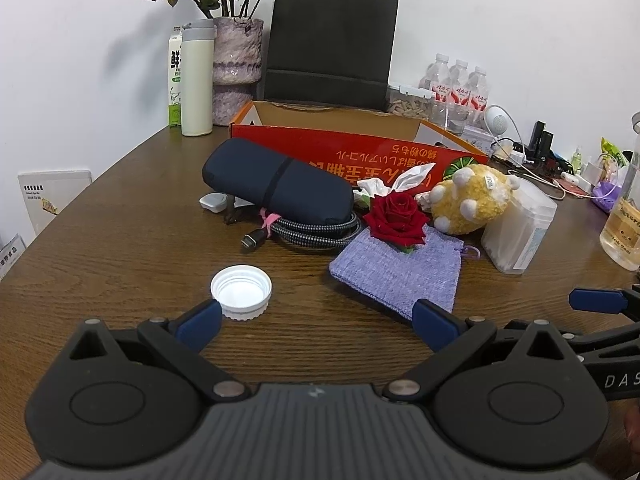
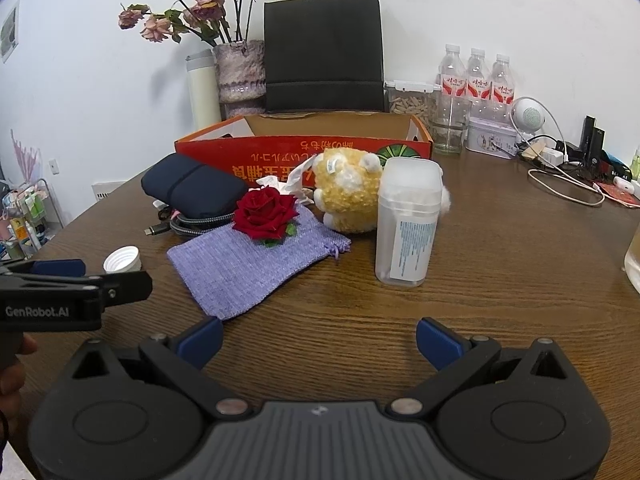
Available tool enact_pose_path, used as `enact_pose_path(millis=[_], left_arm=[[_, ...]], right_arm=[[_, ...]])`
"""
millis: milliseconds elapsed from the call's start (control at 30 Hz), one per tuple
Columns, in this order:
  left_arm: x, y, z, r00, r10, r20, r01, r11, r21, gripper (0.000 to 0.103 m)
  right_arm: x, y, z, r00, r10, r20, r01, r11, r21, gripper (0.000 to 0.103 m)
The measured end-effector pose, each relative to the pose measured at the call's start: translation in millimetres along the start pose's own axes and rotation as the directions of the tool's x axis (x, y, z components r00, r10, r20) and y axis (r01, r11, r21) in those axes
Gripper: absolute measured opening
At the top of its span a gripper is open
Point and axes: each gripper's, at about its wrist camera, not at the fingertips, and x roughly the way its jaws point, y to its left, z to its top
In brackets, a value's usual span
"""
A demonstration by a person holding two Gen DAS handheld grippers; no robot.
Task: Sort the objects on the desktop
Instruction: 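Move left gripper to the white bottle cap while right gripper approaches the clear container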
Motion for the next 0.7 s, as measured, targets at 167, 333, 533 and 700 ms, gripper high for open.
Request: enact_pose_path(millis=[167,333,533,700], left_arm=[[4,2,1,1.0,0.008,-0.008,-0.008,1.0,-0.004,0.103],[8,5,1,1.0,0.021,-0.016,-0.022,1.0,-0.011,0.103],[14,12,1,0.998,0.054,-0.024,-0.054,0.998,-0.027,0.103],[19,19,2,0.996,0.088,-0.03,-0.089,0.995,-0.041,0.103]], right_arm=[[3,-1,1,1.0,-0.004,-0.008,0.004,1.0,0.002,0.103],[8,-2,2,1.0,-0.011,-0.017,0.011,1.0,0.005,0.103],[14,-3,3,0.999,-0.021,-0.028,0.021,1.0,0.006,0.103],[22,-5,6,0.999,-0.042,-0.033,0.043,0.999,0.004,0.103]])
